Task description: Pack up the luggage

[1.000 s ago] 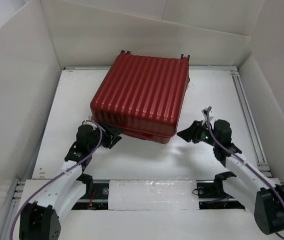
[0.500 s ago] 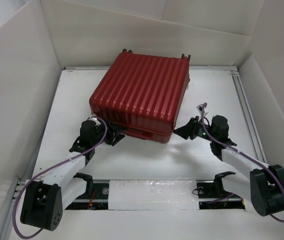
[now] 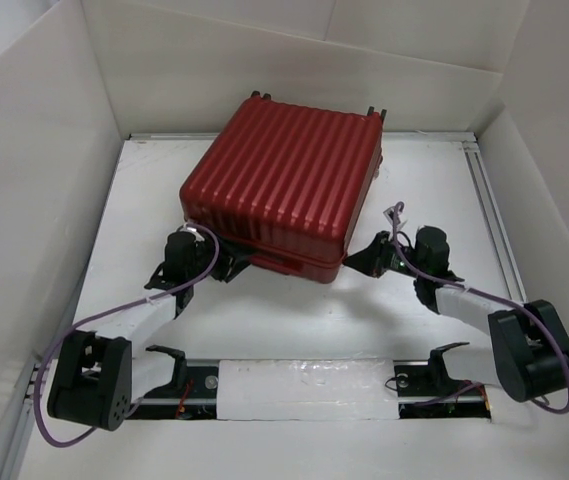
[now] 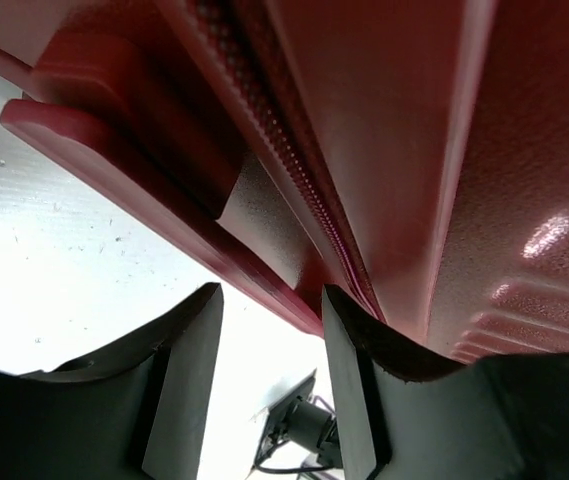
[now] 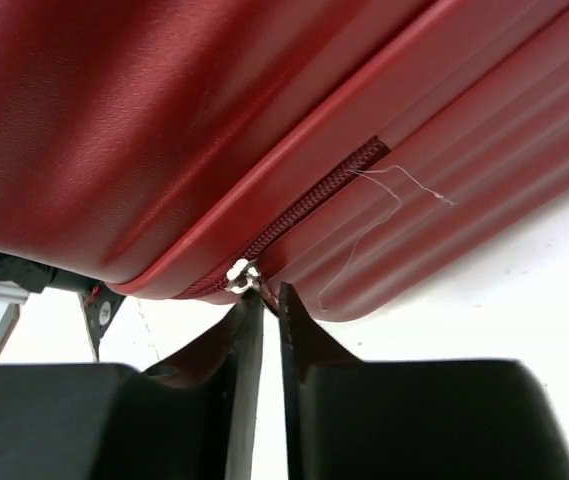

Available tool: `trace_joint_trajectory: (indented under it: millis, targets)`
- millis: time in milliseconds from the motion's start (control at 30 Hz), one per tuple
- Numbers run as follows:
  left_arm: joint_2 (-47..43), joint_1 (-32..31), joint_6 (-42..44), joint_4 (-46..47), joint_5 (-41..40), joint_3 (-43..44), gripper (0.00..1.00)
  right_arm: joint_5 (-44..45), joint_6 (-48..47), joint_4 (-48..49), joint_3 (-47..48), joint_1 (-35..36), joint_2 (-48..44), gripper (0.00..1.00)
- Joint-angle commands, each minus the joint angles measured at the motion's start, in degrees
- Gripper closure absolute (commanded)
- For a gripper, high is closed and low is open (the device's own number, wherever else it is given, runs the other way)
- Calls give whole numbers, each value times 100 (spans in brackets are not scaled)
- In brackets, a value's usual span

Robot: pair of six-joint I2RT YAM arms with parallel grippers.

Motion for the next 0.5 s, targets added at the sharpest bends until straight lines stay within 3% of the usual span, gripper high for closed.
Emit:
trace_joint_trajectory:
  millis: [0, 67, 133, 200, 267, 333, 367, 467]
  targets:
    - [118, -78, 137, 121, 450, 162, 60, 165, -20, 686, 267, 145, 28, 85]
    - [188, -78, 137, 244, 450, 109, 60, 166, -20, 686, 267, 197, -33, 96]
    - [250, -131, 137, 375, 503, 109, 61, 218, 41, 598, 267, 197, -86, 100]
    - [321, -297, 137, 472, 451, 109, 68, 332, 138, 283, 197, 433, -393, 100]
    - [540, -517, 50, 683, 380, 109, 82, 744, 138, -228, 135, 688, -919, 100]
    - [610, -771, -29, 824, 161, 161, 91, 1348, 138, -1236, 135, 1285, -1402, 100]
    - [611, -860, -82, 825, 73, 162, 100, 1640, 199, -1639, 135, 1540, -1657, 100]
    - [716, -1132, -152, 1026, -138, 310, 100, 2797, 532, -3117, 135, 2524, -2659, 100]
